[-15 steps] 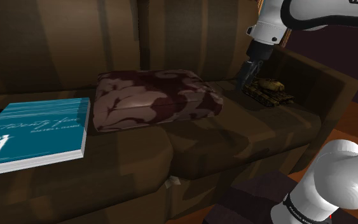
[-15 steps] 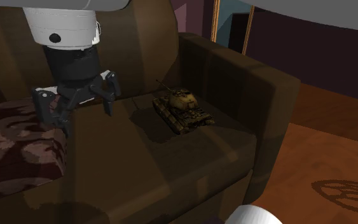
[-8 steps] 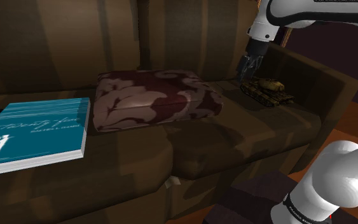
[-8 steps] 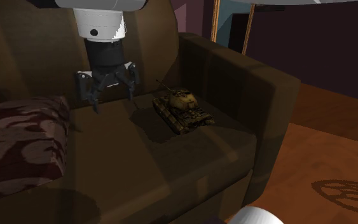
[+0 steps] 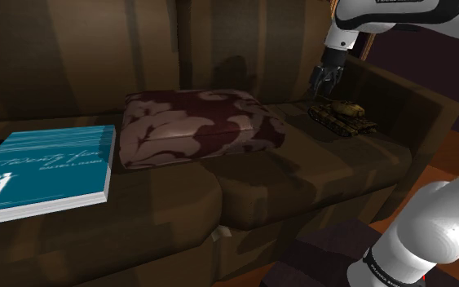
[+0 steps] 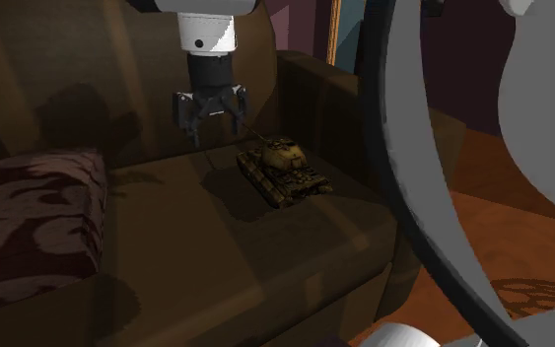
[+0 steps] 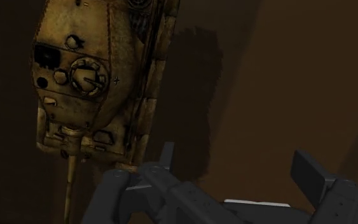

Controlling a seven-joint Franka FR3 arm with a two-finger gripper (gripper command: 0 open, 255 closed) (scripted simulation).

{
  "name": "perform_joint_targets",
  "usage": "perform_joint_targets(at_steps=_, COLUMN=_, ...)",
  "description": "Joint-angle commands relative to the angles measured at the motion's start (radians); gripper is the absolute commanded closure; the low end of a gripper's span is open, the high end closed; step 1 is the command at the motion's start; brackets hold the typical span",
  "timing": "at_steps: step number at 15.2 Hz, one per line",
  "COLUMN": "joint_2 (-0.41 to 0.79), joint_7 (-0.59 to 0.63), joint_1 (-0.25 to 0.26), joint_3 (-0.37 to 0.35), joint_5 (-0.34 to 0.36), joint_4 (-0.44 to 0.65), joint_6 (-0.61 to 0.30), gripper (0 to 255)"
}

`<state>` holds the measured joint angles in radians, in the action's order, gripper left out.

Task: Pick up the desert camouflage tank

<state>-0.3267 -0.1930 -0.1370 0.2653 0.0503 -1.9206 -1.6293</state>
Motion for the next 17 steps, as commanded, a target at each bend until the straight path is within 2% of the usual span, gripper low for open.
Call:
perform_joint_targets(at_steps=1, joint_2=0.046, joint_7=-0.013, joint_1=-0.017, joint_3=0.03, joint_5=-0.001, joint_4=0.042, joint_6=0.007, gripper=0)
perform_joint_targets(at_steps=11, joint_2=0.349, joint_7=-0.108, joint_1=-0.121, joint_3=0.182, joint_5=-0.072, joint_4=0.356, joint_6=0.091, gripper=0)
perform_joint_targets(at_steps=17, joint_2=0.33, joint_7=-0.103, joint_1=-0.118, joint_3=0.179, joint_5=-0.065, joint_4=0.254, joint_6=0.006, gripper=0)
